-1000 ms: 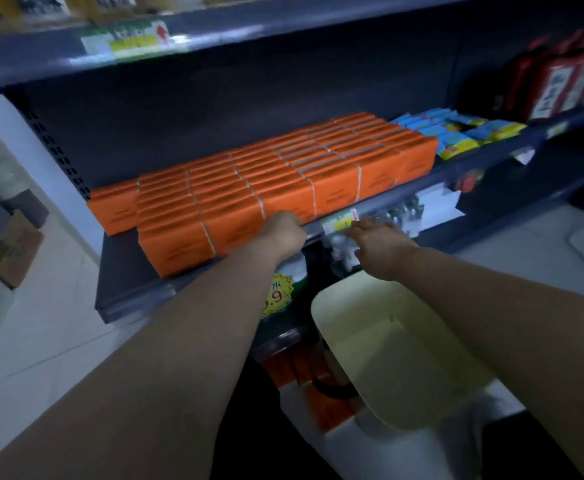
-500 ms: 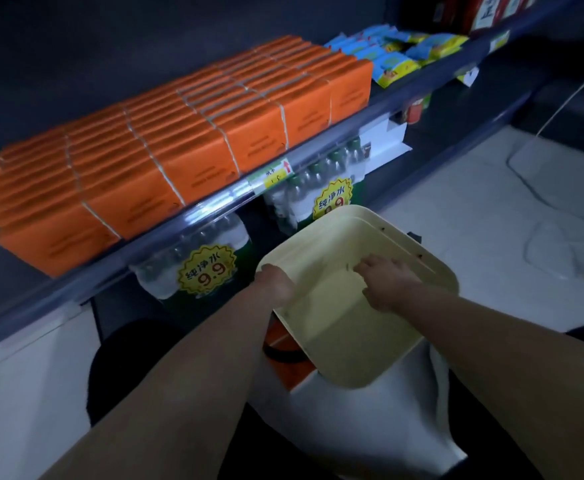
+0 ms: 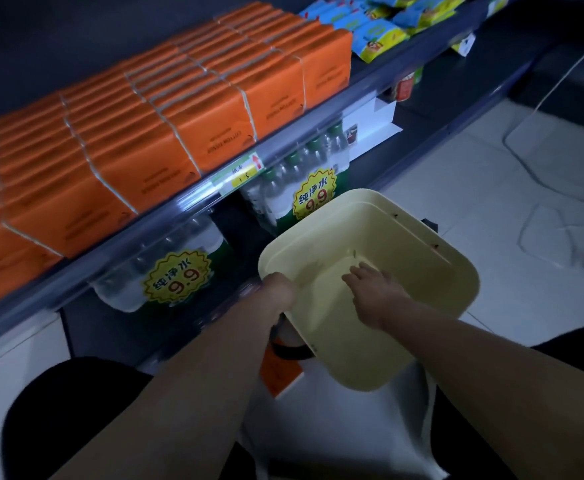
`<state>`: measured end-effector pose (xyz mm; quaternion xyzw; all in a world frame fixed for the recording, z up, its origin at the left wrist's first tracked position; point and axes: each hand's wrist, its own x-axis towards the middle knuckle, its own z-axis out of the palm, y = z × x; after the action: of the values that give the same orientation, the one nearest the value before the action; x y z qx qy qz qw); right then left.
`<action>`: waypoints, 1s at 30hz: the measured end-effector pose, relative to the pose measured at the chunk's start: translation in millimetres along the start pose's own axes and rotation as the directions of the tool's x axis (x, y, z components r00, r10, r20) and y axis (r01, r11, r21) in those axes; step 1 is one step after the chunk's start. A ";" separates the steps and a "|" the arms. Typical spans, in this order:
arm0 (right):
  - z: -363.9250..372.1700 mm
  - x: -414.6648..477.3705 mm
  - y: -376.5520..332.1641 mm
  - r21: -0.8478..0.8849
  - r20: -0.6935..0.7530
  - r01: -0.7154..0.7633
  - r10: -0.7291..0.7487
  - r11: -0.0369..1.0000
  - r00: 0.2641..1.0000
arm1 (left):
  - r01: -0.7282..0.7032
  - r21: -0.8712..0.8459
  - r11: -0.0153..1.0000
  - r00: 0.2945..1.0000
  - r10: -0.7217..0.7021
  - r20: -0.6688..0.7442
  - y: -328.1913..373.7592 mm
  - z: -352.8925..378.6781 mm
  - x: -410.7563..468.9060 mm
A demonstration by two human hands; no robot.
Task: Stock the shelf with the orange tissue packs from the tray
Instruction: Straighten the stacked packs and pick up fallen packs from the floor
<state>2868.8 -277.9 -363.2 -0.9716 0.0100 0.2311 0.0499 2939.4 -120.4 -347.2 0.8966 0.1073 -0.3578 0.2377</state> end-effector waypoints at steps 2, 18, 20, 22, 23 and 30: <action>-6.4 2.5 8.5 0.003 -0.008 -0.026 0.026 1.000 1.000 | -0.011 -0.107 0.994 0.999 0.015 0.041 18.4 9.7 2.6; -31.5 2.5 -20.1 0.015 -0.121 -0.030 0.031 0.999 0.992 | -0.213 -0.020 0.977 0.965 0.207 -0.159 -5.1 -43.6 -2.5; -30.9 1.4 -43.5 -0.007 -0.153 0.029 -0.030 1.000 0.988 | -0.194 -0.030 0.980 0.955 0.182 -0.233 -30.2 -63.0 -11.4; -30.5 1.2 -67.7 -0.029 -0.160 0.092 -0.096 0.995 0.982 | -0.155 -0.050 0.987 0.945 0.134 -0.297 -57.2 -77.8 -15.7; -30.2 2.0 -79.3 -0.036 -0.147 0.123 -0.127 0.992 0.981 | -0.131 -0.048 0.990 0.944 0.109 -0.312 -69.5 -84.3 -18.6; -11.3 21.7 -132.6 -0.080 -0.050 0.259 -0.263 0.963 0.963 | -0.005 -0.137 0.991 0.962 -0.032 -0.270 -132.8 -89.4 -27.1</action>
<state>2898.9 -147.1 -350.7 -0.9721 -0.1251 0.1936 0.0440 2924.5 38.7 -318.4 0.9181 0.1691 -0.2251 0.2789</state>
